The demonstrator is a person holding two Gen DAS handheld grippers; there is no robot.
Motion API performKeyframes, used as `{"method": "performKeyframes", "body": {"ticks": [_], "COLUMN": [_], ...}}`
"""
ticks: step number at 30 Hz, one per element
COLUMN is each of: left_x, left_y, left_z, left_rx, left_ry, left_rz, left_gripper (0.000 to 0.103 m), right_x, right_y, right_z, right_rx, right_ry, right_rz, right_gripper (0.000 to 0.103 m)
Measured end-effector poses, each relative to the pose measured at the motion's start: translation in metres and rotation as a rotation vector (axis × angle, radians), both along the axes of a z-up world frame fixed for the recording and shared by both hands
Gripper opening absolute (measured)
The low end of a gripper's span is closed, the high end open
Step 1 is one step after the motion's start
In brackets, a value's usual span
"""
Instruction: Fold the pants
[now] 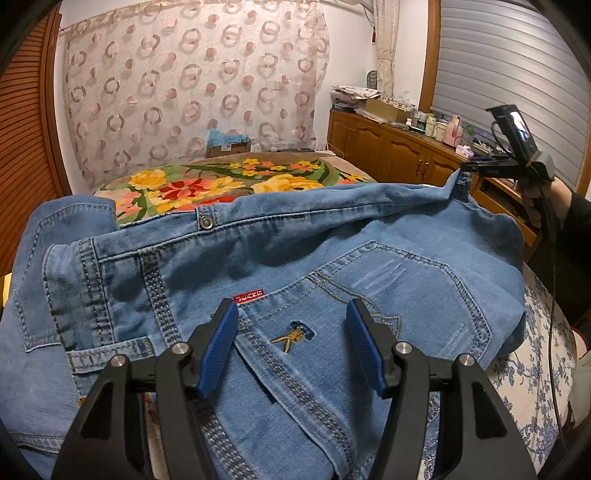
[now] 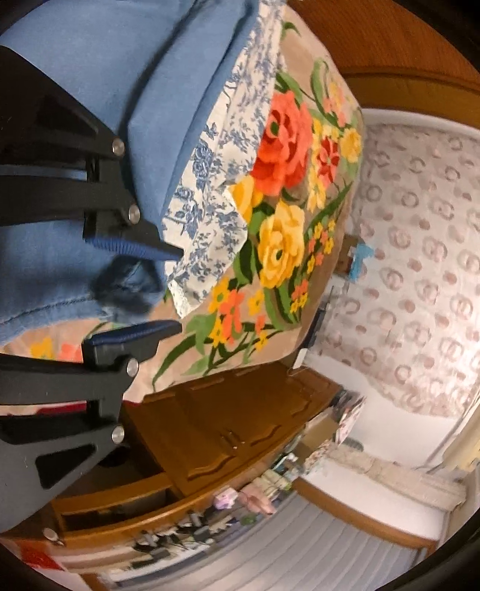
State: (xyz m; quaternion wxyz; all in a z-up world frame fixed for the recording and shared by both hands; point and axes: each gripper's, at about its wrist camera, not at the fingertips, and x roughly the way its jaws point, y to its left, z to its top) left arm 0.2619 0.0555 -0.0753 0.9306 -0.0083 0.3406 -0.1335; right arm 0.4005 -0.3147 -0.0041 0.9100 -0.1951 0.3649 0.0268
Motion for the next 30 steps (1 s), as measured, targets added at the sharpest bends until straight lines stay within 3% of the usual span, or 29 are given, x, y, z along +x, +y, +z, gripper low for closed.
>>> {"method": "performKeyframes", "body": {"ticks": [9,15,21,30], "left_x": [0.002,0.002,0.002,0.002], "left_y": [0.0,0.002,0.002,0.001], "left_z": [0.001,0.001,0.0,0.0], "left_rx": [0.005,0.013,0.017,0.017], "left_ry": [0.0,-0.005,-0.004,-0.004], "left_rz": [0.0,0.0,0.0,0.0], "left_gripper": [0.06,0.06,0.06,0.06], "right_x": [-0.056,-0.096,-0.109,-0.12], "right_y": [-0.037,-0.064,-0.086,-0.083], "right_z": [-0.014,-0.025,-0.042,-0.05], "right_rx": [0.099,0.155,0.279,0.426], "right_ry": [0.063,0.098,0.139,0.206], "right_rz": [-0.037,-0.095,-0.18,-0.22], "right_gripper": [0.037,0.051,0.056,0.059]}}
